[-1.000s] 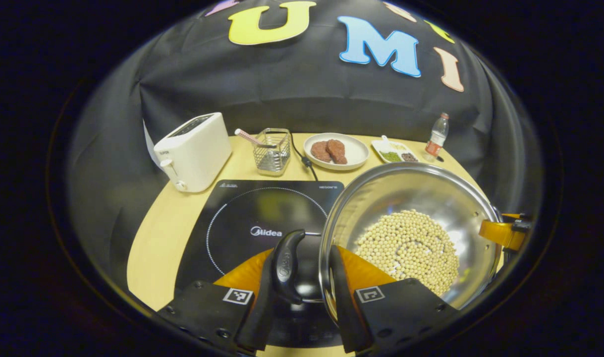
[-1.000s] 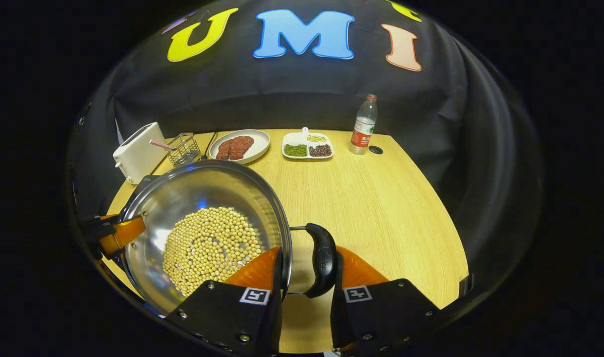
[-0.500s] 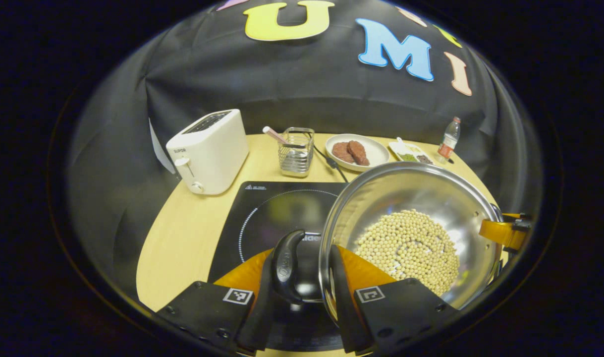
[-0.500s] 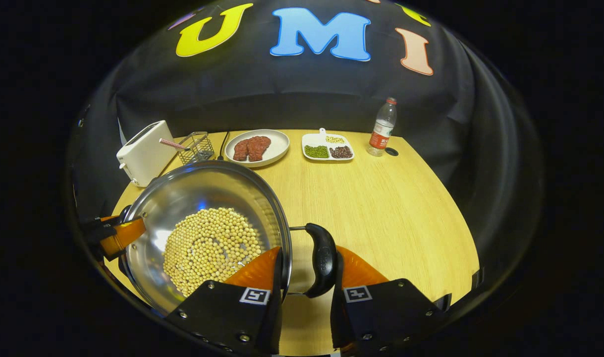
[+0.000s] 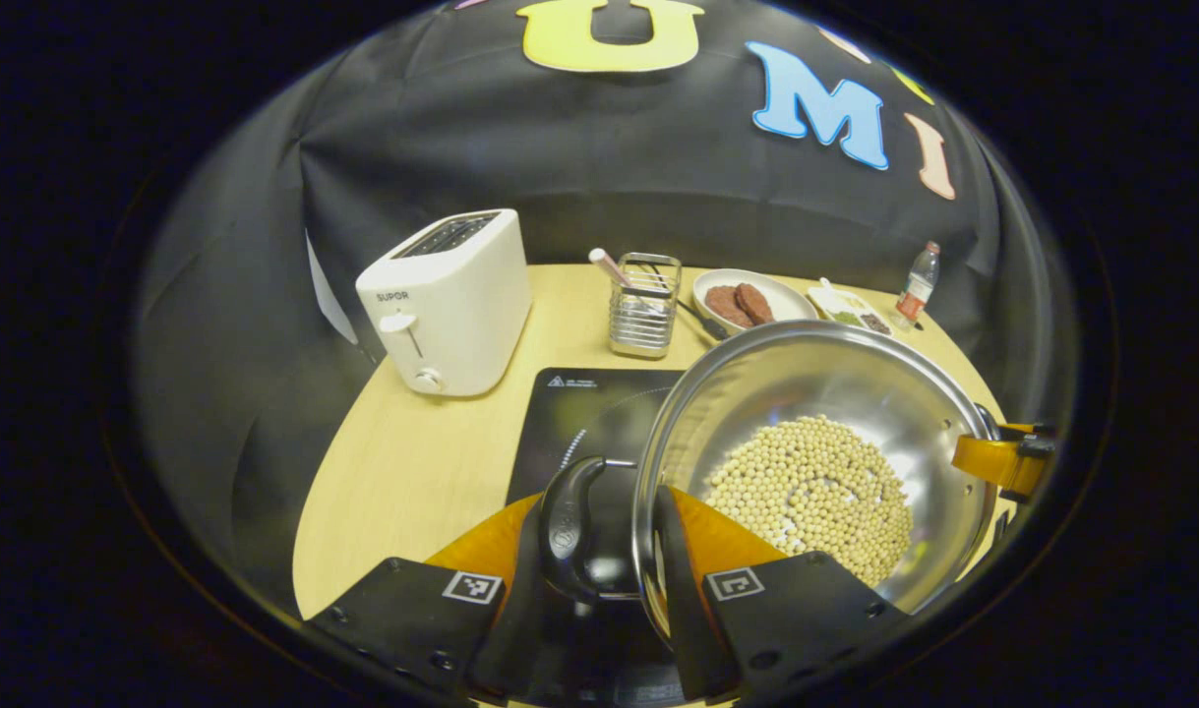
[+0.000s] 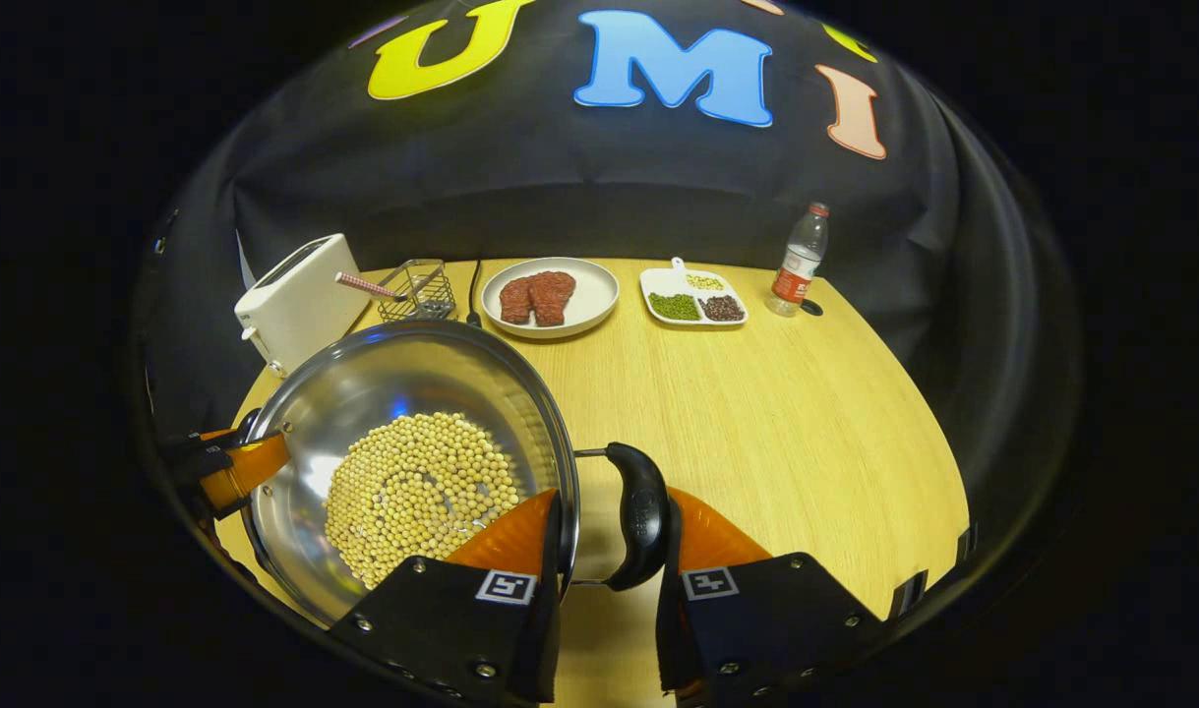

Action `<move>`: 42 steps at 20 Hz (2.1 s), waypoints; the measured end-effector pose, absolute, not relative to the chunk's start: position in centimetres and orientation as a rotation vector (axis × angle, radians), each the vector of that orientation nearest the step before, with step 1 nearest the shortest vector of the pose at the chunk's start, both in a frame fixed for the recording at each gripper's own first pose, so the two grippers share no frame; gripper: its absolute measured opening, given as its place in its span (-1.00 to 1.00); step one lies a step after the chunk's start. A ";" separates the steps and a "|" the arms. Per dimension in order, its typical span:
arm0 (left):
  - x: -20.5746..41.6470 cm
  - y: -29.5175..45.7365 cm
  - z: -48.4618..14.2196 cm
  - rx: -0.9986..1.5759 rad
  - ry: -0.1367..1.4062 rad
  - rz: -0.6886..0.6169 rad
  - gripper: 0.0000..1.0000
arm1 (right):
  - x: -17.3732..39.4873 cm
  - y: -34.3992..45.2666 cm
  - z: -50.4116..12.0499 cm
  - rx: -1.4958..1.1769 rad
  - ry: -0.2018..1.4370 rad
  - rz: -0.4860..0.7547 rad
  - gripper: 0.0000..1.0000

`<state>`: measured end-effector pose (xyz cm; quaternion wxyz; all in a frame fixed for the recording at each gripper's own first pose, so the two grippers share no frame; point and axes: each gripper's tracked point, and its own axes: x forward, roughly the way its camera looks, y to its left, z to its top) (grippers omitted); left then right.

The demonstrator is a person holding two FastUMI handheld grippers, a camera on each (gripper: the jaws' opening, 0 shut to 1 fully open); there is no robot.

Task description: First push the handle of the pot to place it horizontally, then grasp the pot with both hands and set it on the induction cooktop.

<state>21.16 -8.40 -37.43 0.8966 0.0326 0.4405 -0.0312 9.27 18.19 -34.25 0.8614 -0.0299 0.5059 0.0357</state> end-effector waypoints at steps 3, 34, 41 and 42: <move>21.1 -8.6 -37.6 0.075 0.916 -0.063 0.17 | 9.7 19.9 -34.5 -0.063 1.064 0.079 -0.22; 22.0 -8.5 -35.3 0.159 0.786 0.039 0.97 | 13.5 25.3 -34.1 0.019 0.976 0.142 0.64; 24.0 -10.9 -26.7 0.150 0.546 0.061 0.97 | 15.3 22.1 -27.9 -0.012 0.780 0.180 0.93; 24.2 -11.8 -25.2 0.145 0.510 0.053 0.97 | 15.5 21.1 -26.8 -0.035 0.748 0.177 0.93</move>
